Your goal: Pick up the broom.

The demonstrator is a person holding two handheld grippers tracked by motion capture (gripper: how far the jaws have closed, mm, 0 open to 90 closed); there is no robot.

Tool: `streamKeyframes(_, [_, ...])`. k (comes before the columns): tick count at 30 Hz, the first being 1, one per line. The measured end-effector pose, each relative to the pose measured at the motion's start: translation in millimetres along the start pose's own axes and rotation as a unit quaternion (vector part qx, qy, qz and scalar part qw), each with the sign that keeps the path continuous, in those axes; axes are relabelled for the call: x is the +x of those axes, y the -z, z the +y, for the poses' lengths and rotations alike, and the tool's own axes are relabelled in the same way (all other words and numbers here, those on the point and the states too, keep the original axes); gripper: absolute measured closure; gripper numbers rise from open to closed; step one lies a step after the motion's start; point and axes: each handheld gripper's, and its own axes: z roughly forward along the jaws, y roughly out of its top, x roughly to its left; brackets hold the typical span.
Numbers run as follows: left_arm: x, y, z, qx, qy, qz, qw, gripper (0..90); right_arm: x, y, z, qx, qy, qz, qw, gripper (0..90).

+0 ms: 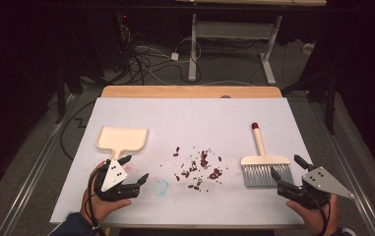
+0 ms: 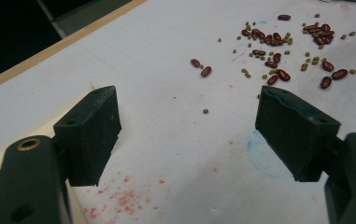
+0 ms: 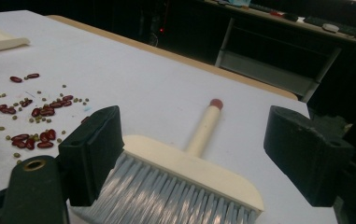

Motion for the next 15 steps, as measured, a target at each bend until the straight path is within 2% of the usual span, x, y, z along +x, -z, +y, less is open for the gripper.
streamKeyframes(6, [-4.1, -0.6, -0.2, 0.010, -0.009, -0.006, 0.9999, 22.0, 1.0, -2.8, -1.1, 0.021, 0.011, 0.008, 0.9997, 19.9])
streamKeyframes(12, [-4.8, -3.9, -1.0, 0.019, -0.013, -0.008, 0.9997, 21.7, -4.1, -13.6, 3.1, 0.056, 0.021, 0.007, 0.9982, 20.2])
streamKeyframes(13, [-4.7, -4.1, -1.1, 0.019, -0.013, -0.008, 0.9997, 21.7, -4.1, -13.6, 3.1, 0.056, 0.021, 0.007, 0.9982, 20.2])
streamKeyframes(14, [-4.5, -4.1, -0.7, 0.018, -0.012, -0.009, 0.9997, 21.7, -8.0, -19.6, 6.7, 0.070, 0.010, 0.005, 0.9975, 20.3])
streamKeyframes(15, [-4.7, -4.1, -0.5, 0.018, -0.012, -0.009, 0.9997, 21.7, -10.3, -22.6, 7.9, 0.082, 0.000, 0.018, 0.9965, 20.2])
